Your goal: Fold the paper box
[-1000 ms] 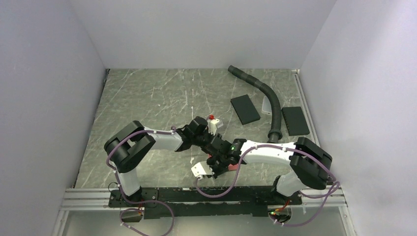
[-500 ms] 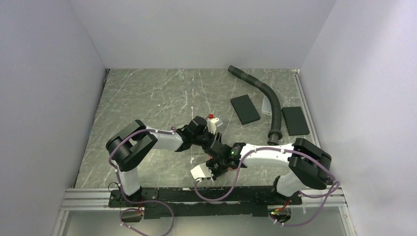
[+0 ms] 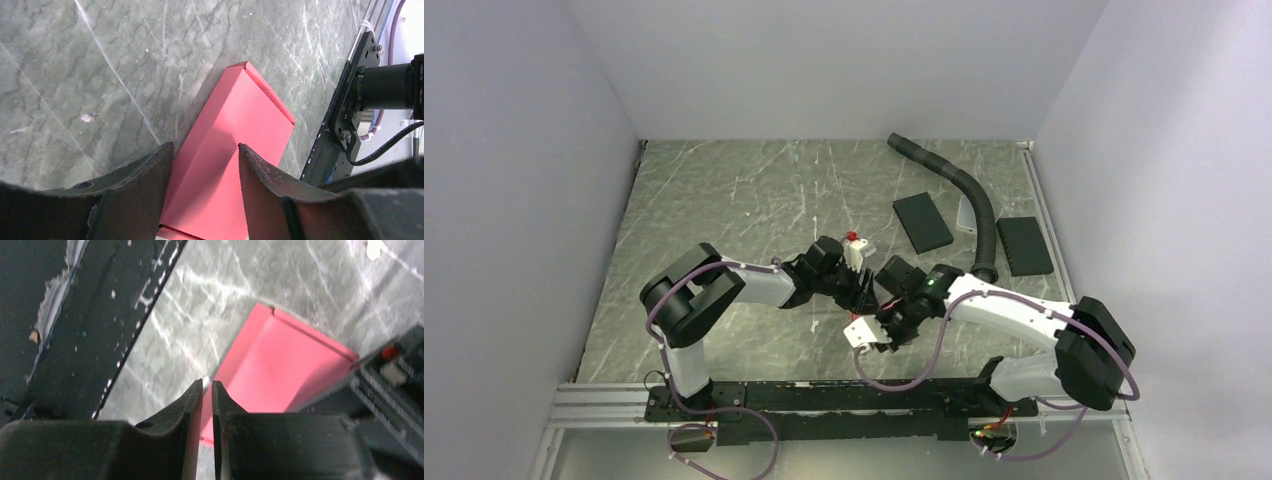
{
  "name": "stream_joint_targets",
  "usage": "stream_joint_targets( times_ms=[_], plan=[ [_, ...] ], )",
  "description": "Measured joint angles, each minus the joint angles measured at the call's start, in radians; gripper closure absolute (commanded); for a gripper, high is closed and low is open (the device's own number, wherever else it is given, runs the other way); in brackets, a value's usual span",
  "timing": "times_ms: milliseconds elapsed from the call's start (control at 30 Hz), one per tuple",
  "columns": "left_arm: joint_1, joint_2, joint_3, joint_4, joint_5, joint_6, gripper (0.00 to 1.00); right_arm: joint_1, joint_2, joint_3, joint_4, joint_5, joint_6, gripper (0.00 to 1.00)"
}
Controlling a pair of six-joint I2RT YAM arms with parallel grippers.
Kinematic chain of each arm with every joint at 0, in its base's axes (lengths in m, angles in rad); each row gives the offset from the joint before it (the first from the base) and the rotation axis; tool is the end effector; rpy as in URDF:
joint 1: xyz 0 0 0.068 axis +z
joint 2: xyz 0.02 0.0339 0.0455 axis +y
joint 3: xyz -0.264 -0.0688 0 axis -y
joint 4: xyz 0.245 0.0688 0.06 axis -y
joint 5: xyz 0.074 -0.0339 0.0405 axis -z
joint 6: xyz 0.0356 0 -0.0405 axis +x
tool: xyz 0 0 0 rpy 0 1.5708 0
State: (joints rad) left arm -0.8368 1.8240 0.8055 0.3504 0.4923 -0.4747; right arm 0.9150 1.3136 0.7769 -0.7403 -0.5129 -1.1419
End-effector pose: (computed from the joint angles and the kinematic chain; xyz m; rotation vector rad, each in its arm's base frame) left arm 0.2209 -0.2700 0.1267 0.7309 2.3442 -1.2058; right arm 0.1230 0.1886 0.1946 -2.3843 1.3136 0.6631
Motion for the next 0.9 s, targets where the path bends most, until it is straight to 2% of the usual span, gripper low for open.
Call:
stream_joint_targets(
  times_ms=[167,400,533,700,767,900],
  plan=[
    [0.002,0.008,0.005,0.000,0.015,-0.001,0.41,-0.105,-0.050,0.003,-0.129,0.006,-0.108,0.86],
    [0.002,0.020,0.015,0.000,0.036,-0.002,0.42,-0.117,-0.044,-0.074,-0.135,0.069,-0.119,0.89],
    [0.002,0.021,0.015,0.001,0.038,-0.001,0.42,-0.116,-0.026,-0.130,-0.075,0.135,-0.095,0.91],
    [0.002,0.037,0.021,0.009,0.069,-0.001,0.43,-0.091,-0.046,-0.178,0.080,0.280,-0.027,0.99],
    [0.005,0.043,0.022,0.012,0.080,-0.001,0.43,-0.069,-0.058,-0.198,0.154,0.356,0.011,0.98],
    [0.011,0.052,0.024,0.015,0.096,-0.001,0.43,-0.033,-0.061,-0.216,0.198,0.469,0.061,0.94]
  ],
)
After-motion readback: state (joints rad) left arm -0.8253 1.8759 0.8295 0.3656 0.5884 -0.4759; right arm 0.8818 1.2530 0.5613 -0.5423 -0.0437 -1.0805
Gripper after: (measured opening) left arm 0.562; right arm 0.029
